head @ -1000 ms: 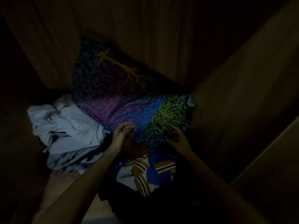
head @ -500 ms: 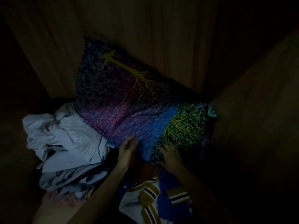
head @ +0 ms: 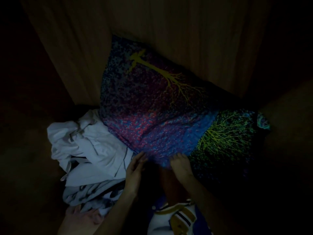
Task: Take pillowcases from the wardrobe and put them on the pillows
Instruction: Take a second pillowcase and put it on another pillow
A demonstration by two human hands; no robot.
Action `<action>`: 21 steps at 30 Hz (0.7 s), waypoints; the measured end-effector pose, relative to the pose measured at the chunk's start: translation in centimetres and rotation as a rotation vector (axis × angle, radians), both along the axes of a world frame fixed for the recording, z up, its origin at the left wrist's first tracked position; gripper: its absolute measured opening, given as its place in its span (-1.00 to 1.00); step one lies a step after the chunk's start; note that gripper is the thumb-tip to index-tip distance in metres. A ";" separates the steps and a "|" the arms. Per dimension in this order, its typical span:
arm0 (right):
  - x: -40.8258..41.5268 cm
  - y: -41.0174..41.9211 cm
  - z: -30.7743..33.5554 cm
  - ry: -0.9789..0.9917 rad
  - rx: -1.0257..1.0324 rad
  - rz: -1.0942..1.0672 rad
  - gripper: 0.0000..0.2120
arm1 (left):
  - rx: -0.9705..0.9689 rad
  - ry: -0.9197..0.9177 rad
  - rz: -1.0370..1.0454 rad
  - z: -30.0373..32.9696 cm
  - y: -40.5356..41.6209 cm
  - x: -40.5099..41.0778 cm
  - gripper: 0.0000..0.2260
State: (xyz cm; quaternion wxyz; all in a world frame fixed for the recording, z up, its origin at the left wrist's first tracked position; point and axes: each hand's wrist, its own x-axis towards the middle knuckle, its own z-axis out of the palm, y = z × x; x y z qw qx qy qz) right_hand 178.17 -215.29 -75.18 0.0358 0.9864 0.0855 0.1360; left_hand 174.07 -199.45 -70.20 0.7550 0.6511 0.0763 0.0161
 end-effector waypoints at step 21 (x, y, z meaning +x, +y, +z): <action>-10.1 2.7 6.9 -0.369 0.819 0.053 -0.70 | -0.425 0.255 0.363 5.6 -1.7 1.7 -0.51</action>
